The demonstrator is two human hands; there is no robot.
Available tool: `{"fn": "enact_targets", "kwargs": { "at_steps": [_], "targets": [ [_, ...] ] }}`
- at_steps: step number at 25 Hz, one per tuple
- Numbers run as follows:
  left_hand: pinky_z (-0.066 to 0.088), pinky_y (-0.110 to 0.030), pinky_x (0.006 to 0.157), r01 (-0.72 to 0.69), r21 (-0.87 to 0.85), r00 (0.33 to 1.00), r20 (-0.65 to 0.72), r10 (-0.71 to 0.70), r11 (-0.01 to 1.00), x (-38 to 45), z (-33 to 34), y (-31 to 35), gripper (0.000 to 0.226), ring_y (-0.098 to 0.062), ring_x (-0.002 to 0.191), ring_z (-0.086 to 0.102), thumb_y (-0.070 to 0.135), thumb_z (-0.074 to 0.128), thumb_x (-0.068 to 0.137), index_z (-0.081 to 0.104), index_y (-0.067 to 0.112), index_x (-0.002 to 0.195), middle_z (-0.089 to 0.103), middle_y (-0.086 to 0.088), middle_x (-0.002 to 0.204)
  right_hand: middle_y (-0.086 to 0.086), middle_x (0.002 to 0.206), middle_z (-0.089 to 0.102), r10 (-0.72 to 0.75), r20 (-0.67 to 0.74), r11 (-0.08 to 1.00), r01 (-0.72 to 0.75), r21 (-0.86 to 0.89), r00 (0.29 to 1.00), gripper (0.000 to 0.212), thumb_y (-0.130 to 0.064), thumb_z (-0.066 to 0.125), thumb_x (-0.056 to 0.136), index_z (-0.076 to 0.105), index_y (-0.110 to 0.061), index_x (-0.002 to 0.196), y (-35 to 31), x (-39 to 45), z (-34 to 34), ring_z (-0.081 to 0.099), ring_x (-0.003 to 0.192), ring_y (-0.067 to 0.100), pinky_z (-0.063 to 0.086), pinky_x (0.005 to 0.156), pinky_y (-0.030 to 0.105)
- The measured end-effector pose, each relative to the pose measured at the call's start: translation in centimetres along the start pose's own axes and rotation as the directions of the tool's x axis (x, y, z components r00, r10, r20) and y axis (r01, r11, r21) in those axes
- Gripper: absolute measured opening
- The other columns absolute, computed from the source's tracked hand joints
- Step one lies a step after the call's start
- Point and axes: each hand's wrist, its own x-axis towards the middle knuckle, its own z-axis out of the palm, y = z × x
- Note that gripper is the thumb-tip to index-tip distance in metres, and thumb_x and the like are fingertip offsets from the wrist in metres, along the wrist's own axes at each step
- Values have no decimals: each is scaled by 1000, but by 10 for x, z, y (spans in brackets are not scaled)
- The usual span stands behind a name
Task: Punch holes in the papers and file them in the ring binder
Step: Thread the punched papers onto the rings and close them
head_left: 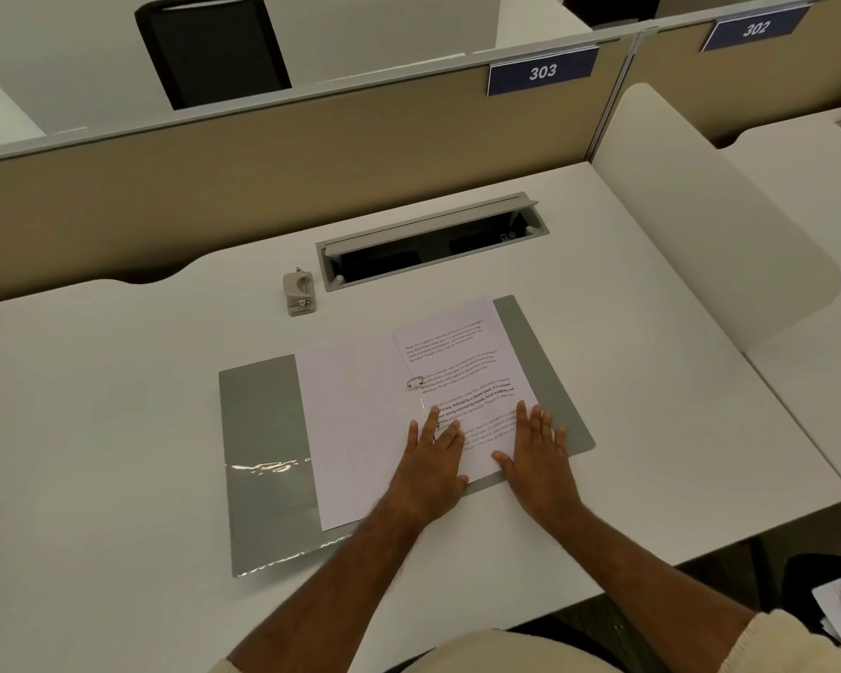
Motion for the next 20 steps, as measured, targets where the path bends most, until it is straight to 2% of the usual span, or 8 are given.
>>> {"fn": "enact_targets", "kwargs": {
  "at_steps": [4,7,9,12,15,17,20],
  "targets": [
    [-11,-51,126,5,-7,1000,-2,-5,1000,1,0,-2,75,-29,158,-13,44,46,105,13,14,164,6,-3,173,9,168,6,17,-47,989,-10,149,999,90,-48,55,96,-2,-16,158,-3,0,-3,7,155,28,-1,124,45],
    [-10,-51,126,-1,-6,1000,-3,1,1000,2,0,-3,74,-28,158,-12,44,46,105,13,14,164,8,-3,173,9,162,24,60,-118,962,-26,270,991,95,-42,71,87,11,-16,156,-4,2,-8,27,148,28,19,123,47],
    [-9,-52,127,-8,-11,1000,-2,8,1000,2,-1,-5,73,-28,159,-12,43,47,105,14,14,164,9,-3,173,8,156,34,109,-140,943,-58,327,984,98,-43,78,81,16,-18,153,-5,6,-13,40,140,29,34,117,48],
    [-10,-51,125,-16,-18,1000,-2,16,1000,1,-1,-5,73,-29,159,-10,42,48,104,15,14,164,10,-4,172,6,137,53,205,-109,899,-143,414,973,100,-42,84,74,22,-20,149,-7,16,-20,55,124,27,44,107,54],
    [-11,-50,123,-23,-12,1000,-8,23,1000,2,-1,-7,73,-30,159,-8,41,49,104,17,13,163,13,-5,172,0,118,63,271,30,794,-241,559,962,102,-41,87,70,22,-23,147,-9,28,-22,64,110,24,48,102,55],
    [-11,-50,123,-23,-20,1000,-9,23,1000,2,-2,-8,73,-30,159,-6,41,51,103,18,13,163,15,-5,171,0,117,63,274,139,663,-292,690,951,100,-41,89,67,29,-21,144,-9,34,-26,67,104,23,57,91,48],
    [-9,-49,124,-23,-41,1000,-2,23,999,2,-3,-8,73,-30,159,-5,41,50,103,19,14,163,16,-5,171,2,116,69,231,189,525,-286,802,954,70,-38,89,70,55,-17,127,-9,37,-42,70,94,19,61,73,32]
  ]
}}
